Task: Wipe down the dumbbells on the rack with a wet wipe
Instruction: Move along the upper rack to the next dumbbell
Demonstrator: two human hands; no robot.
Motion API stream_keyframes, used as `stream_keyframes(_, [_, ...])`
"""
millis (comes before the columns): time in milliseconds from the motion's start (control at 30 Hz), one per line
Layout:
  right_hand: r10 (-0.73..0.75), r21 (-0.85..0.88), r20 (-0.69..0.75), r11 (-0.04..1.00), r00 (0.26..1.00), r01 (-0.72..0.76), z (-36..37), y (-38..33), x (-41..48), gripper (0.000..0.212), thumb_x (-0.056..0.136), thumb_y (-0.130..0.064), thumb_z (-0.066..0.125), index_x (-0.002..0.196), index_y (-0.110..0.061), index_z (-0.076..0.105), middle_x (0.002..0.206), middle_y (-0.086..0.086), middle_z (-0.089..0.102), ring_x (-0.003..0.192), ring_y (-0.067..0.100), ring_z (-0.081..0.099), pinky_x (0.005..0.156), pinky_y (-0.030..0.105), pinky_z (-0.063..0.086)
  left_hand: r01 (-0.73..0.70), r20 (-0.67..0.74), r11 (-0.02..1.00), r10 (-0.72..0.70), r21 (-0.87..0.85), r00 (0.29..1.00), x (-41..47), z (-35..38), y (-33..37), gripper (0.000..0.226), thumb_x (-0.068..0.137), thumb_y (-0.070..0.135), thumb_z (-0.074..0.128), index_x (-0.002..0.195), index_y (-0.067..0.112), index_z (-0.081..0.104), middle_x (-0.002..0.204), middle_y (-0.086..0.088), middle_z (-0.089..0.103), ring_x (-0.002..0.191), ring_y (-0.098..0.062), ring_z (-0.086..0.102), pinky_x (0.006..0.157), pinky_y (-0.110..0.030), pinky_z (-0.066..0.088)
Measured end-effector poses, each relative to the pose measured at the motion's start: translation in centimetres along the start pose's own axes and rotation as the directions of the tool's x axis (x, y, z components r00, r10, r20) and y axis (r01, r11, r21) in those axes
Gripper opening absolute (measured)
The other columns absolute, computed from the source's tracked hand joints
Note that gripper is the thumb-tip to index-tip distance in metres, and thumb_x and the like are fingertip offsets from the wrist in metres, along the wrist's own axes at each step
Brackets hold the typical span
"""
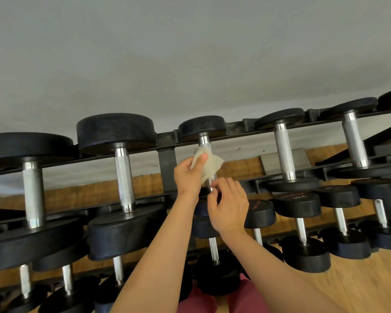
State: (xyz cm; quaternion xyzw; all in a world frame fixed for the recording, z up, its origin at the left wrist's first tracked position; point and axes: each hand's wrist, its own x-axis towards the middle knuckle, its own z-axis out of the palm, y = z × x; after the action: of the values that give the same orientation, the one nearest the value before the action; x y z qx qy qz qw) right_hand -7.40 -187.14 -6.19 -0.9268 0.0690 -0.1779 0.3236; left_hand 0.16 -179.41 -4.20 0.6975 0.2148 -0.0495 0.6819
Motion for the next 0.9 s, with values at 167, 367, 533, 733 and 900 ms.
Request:
stream_keyframes(167, [-0.001, -0.003, -0.003, 1.0, 1.0, 0.001, 0.1, -0.1, 0.1, 0.018, 0.084, -0.022, 0.044, 0.08, -0.015, 0.06, 0.074, -0.002, 0.055, 0.068, 0.015, 0.048, 0.06, 0.029, 0.04, 0.025, 0.046, 1.0, -0.026, 0.018, 0.999, 0.2, -0.1, -0.1, 0.011, 0.09, 0.028, 0.068, 0.081, 0.022, 0.068, 0.081, 0.004, 0.064, 0.077, -0.007, 0.057, 0.063, -0.017, 0.045])
stream_keyframes(367, [-0.008, 0.001, -0.011, 1.0, 1.0, 0.008, 0.0, 0.0, 0.0, 0.017, 0.085, -0.021, 0.045, 0.079, -0.015, 0.06, 0.073, -0.002, 0.055, 0.068, 0.015, 0.047, 0.059, 0.028, 0.04, -0.06, 0.008, 0.994, 0.059, 0.095, 0.998, 0.4, -0.4, -0.3, 0.018, 0.09, 0.031, 0.068, 0.075, 0.021, 0.068, 0.074, 0.004, 0.063, 0.07, -0.006, 0.056, 0.061, -0.019, 0.045])
stream_keyframes(533, [-0.009, 0.006, -0.011, 1.0, 1.0, 0.01, 0.0, 0.0, 0.1, 0.018, 0.084, -0.022, 0.045, 0.079, -0.015, 0.06, 0.073, -0.002, 0.055, 0.068, 0.015, 0.048, 0.059, 0.03, 0.042, -0.065, -0.014, 0.994, 0.066, 0.088, 0.998, -0.5, -1.1, -1.1, 0.013, 0.089, 0.024, 0.069, 0.076, 0.022, 0.069, 0.076, 0.003, 0.066, 0.073, -0.008, 0.059, 0.062, -0.019, 0.048])
stream_keyframes(733, [-0.003, -0.003, -0.005, 1.0, 1.0, 0.003, -0.1, -0.1, 0.0, 0.02, 0.084, -0.024, 0.044, 0.081, -0.015, 0.062, 0.076, -0.001, 0.058, 0.07, 0.017, 0.051, 0.061, 0.031, 0.044, 0.012, 0.12, 0.99, -0.029, 0.142, 0.992, -1.2, -1.3, -0.9, 0.01, 0.085, 0.028, 0.074, 0.077, 0.027, 0.069, 0.078, 0.009, 0.069, 0.076, -0.006, 0.063, 0.07, -0.024, 0.054])
stream_keyframes(900, [0.003, 0.008, -0.014, 1.0, 1.0, -0.003, 0.1, 0.0, 0.1, 0.017, 0.084, -0.023, 0.046, 0.08, -0.016, 0.061, 0.074, -0.002, 0.057, 0.068, 0.016, 0.049, 0.059, 0.031, 0.044, -0.031, 0.023, 0.992, 0.028, 0.126, 0.999, -1.4, -1.9, -2.0, 0.024, 0.09, 0.025, 0.068, 0.076, 0.006, 0.07, 0.08, -0.019, 0.067, 0.072, -0.021, 0.058, 0.068, -0.037, 0.05])
